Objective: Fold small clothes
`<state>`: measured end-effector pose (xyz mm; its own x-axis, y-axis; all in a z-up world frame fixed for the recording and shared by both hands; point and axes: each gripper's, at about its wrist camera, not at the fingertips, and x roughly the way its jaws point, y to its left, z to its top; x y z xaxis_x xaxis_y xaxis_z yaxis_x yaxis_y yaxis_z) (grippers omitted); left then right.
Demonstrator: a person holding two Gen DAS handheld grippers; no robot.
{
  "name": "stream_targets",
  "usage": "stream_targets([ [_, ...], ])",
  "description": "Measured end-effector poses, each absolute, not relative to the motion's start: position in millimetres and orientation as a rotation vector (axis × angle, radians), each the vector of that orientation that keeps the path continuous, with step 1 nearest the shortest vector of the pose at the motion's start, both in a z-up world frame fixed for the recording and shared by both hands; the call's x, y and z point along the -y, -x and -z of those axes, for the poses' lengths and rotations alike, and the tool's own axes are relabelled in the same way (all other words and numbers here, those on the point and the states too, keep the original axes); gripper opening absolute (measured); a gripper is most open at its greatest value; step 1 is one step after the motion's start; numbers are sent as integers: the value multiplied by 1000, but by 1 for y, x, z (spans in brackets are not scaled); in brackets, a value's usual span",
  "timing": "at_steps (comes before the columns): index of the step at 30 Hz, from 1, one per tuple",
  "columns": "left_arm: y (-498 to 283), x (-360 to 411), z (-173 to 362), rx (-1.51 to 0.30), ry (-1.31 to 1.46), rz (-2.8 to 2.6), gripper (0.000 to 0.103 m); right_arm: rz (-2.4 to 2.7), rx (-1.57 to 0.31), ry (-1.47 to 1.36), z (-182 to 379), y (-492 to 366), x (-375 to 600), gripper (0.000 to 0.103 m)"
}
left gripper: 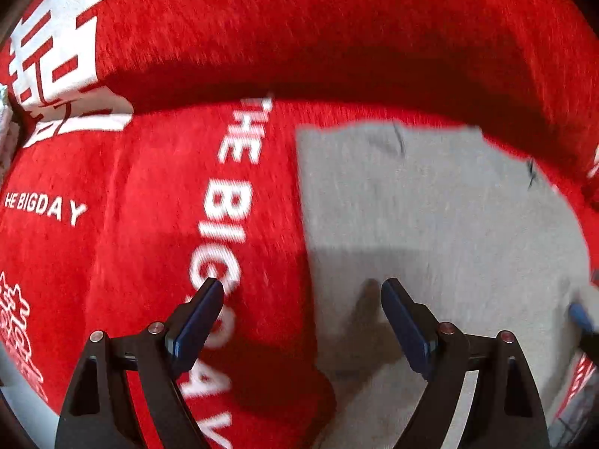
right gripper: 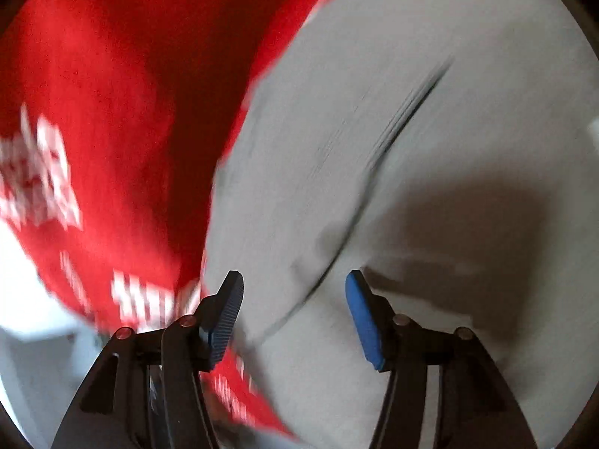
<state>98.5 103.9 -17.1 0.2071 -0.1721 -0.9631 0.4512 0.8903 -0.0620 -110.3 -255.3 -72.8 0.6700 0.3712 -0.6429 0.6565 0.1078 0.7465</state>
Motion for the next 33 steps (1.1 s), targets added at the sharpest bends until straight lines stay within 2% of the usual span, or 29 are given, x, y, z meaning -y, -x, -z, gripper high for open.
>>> stream_targets([
  [4,-143,-105,19,-1332,-191,442,87,64,-983,-1545,91,52,181,61],
  [10,-182,-92,45,-1434,-117,474,87,47,-932,-1660,118,-4,132,61],
  [11,-184,-90,48,-1448,-116,473,87,63,-921,-1675,118,-7,129,58],
  [12,-185,-89,50,-1455,-119,469,81,70,-913,-1679,118,-10,129,49],
  [13,-186,-87,50,-1444,-129,479,60,64,-915,-1680,117,-14,127,16],
  [14,-187,-85,47,-1434,-136,515,42,41,-913,-1690,117,-20,124,7],
  [15,-191,-85,49,-1447,-120,560,8,25,-905,-1691,115,-23,123,7],
  [19,-199,-94,40,-1431,-114,627,8,-11,-915,-1668,109,-30,104,7],
  [25,-194,-101,49,-1392,-176,609,8,6,-1042,-1611,124,-28,96,9],
  [27,-192,-100,48,-1382,-183,597,8,-7,-1069,-1535,107,-16,112,32],
  [29,-189,-99,42,-1374,-190,575,8,42,-1037,-1427,85,12,141,49],
  [33,-182,-101,18,-1314,-215,565,8,348,-978,-1278,60,79,226,51],
])
